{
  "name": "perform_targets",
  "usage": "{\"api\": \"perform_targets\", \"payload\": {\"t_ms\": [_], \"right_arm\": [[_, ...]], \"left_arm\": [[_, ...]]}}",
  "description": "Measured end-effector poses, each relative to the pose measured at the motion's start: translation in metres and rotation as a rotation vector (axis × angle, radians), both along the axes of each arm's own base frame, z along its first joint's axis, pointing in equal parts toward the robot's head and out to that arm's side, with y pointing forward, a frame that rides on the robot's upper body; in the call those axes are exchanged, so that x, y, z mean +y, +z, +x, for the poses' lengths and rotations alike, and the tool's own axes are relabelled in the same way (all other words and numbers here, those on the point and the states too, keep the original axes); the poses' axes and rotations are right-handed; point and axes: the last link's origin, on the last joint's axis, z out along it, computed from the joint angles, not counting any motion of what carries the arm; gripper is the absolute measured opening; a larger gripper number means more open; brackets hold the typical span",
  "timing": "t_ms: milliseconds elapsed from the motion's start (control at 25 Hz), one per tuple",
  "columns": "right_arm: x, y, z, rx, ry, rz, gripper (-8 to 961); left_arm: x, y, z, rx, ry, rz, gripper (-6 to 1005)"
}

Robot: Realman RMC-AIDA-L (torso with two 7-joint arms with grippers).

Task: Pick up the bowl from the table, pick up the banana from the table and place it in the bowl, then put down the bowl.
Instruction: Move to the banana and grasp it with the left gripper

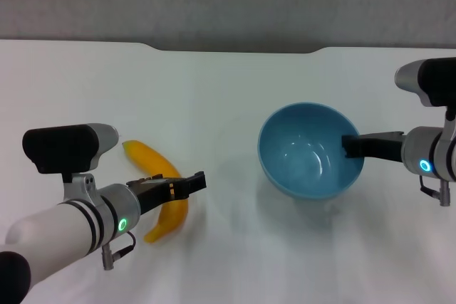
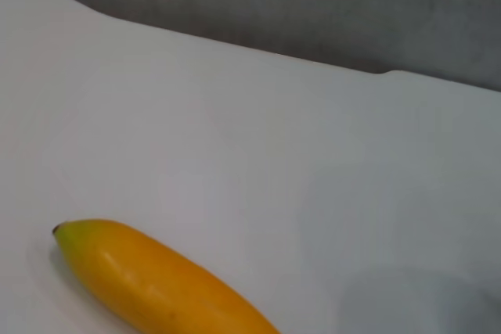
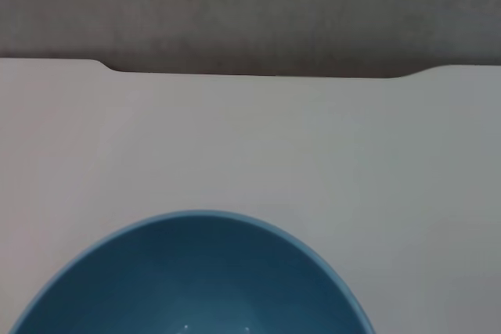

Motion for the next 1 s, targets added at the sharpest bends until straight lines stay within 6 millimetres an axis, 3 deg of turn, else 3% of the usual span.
{"api": "perform_targets", "payload": {"t_ms": [280,760,920,1000], "right_arm": [[-0.003,0.000,0.007,-0.001,-0.018,0.000,33],[-0.001,0.001,0.006,-0.003,-0.014,0.002,33],[-0.002,0.001,0.006,-0.004,-0.016,0.003,34],[-0.002,0.002,0.008,-0.003,-0.019,0.004,34]], "left_arm": [[-0.003,0.003,0.006,0.005,-0.032,0.013,873],[0.008,0.012,0.010,0.241,-0.032,-0.059,867],[0.011,0.017,0.023,0.240,0.031,-0.088,865],[0.008,0.020,0.039,0.215,0.028,-0.093,864]]}}
